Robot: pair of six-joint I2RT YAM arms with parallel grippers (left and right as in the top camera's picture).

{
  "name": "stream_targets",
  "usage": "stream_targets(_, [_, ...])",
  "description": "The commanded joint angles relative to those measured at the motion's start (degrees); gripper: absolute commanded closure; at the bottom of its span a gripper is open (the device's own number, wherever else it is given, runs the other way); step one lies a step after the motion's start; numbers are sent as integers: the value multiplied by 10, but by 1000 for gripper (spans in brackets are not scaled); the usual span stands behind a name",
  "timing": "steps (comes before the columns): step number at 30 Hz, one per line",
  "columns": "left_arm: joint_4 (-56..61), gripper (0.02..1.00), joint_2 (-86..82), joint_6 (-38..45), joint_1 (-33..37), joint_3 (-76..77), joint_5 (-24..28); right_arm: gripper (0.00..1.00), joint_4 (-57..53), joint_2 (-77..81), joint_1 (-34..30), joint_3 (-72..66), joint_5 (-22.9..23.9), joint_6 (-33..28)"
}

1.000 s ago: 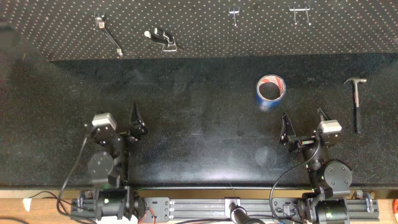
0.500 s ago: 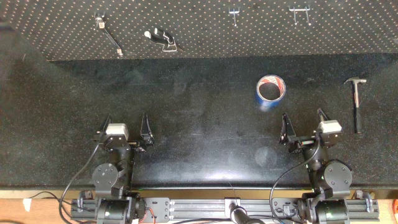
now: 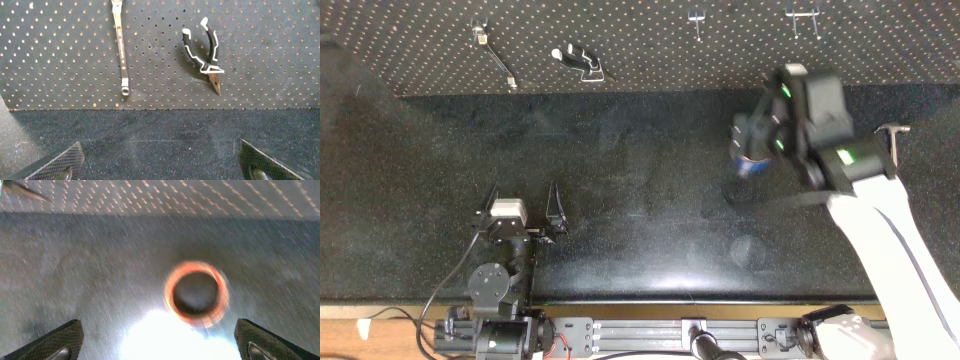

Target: Place Tools Onto Pegboard

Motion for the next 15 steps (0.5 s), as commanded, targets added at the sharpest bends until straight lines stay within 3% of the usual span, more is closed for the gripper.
stream_targets(1, [-3,23,-4,7,-3,-1,4,14,-46,123,23,51,-3,-4])
stream_targets(13, [-3,23,-4,7,-3,-1,4,14,-9,262,46,51,-2,-17])
stream_targets(15, [-3,23,-4,7,-3,-1,4,12,-13,269,46,51,27,-17])
